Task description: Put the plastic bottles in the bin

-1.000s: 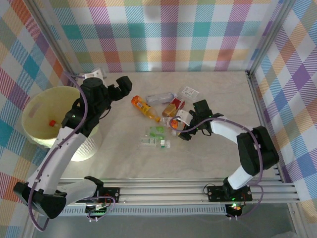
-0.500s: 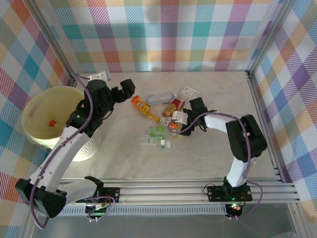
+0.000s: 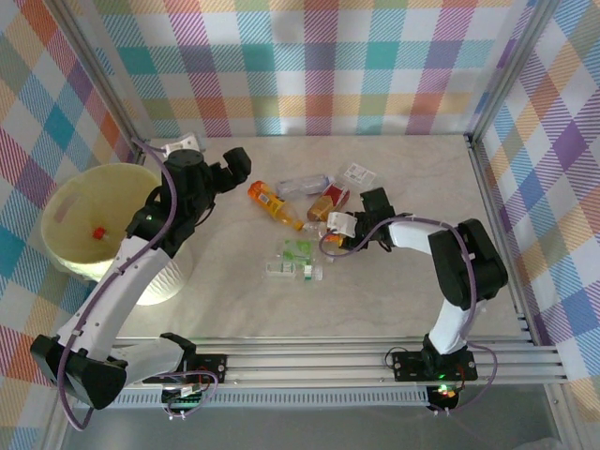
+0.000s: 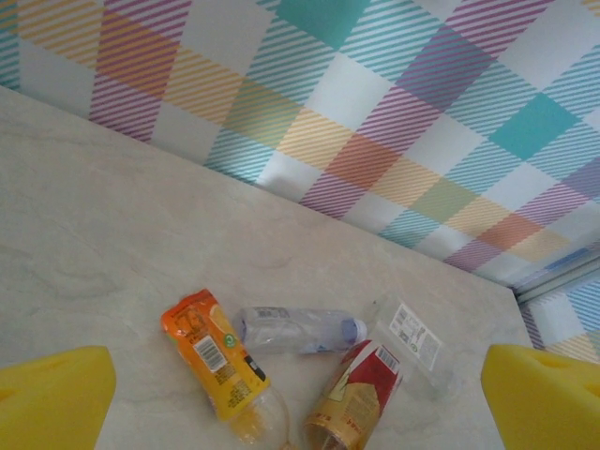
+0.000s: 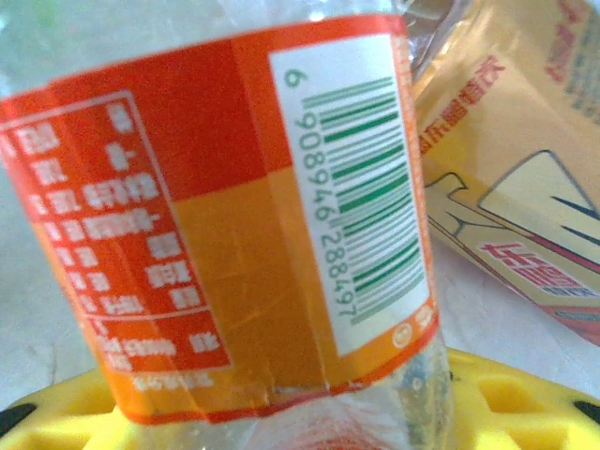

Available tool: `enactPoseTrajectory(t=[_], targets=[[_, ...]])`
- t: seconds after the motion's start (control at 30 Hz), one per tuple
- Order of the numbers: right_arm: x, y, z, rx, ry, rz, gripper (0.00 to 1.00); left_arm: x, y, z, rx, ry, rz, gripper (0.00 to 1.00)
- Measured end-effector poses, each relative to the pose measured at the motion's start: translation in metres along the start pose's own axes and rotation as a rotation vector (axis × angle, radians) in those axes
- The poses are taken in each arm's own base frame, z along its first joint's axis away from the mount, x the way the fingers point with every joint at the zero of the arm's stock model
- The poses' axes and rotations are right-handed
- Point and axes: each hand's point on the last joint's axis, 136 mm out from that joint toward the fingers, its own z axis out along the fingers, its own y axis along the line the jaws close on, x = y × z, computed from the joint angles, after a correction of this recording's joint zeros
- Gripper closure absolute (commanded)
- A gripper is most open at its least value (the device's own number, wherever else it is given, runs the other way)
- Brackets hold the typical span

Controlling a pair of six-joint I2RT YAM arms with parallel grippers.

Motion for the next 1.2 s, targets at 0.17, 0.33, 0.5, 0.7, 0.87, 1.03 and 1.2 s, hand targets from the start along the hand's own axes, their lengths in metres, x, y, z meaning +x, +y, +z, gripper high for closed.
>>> enactPoseTrajectory(t=[0.17,0.33,0.5,0.7,0.87,1.03,1.2], targets=[[-0.017,-0.011,-0.031,0.092,-0.053,0.075,0.54,0.016,-0.004,0.010,0.035,0.034,-0.037,0.00],[-0.047,-0.033,-0.074,0.206,-0.169,0.276,0.56,0.030,-0.027,0.032,0.055,0.133,-0.042,0.00],[-0.067,-0.041,-0.103,0.203,-0.265,0.551,0.58,0.064,-0.057,0.047,0.125,0.225,-0.015,0.00],[-0.084,-0.028,-0.119,0.094,-0.372,0.814,0.56,0.095,-0.094,0.063,0.264,0.321,-0.035,0.00],[-0.094,-0.021,-0.123,0.004,-0.414,0.962,0.55,0.106,-0.112,0.069,0.350,0.349,-0.047,0.00],[-0.107,-0.010,-0.128,-0.115,-0.445,1.064,0.55,0.111,-0.142,0.057,0.516,0.373,-0.038,0.04],[-0.123,-0.005,-0.137,-0.219,-0.481,1.107,0.55,0.124,-0.164,0.040,0.621,0.412,0.026,0.00]])
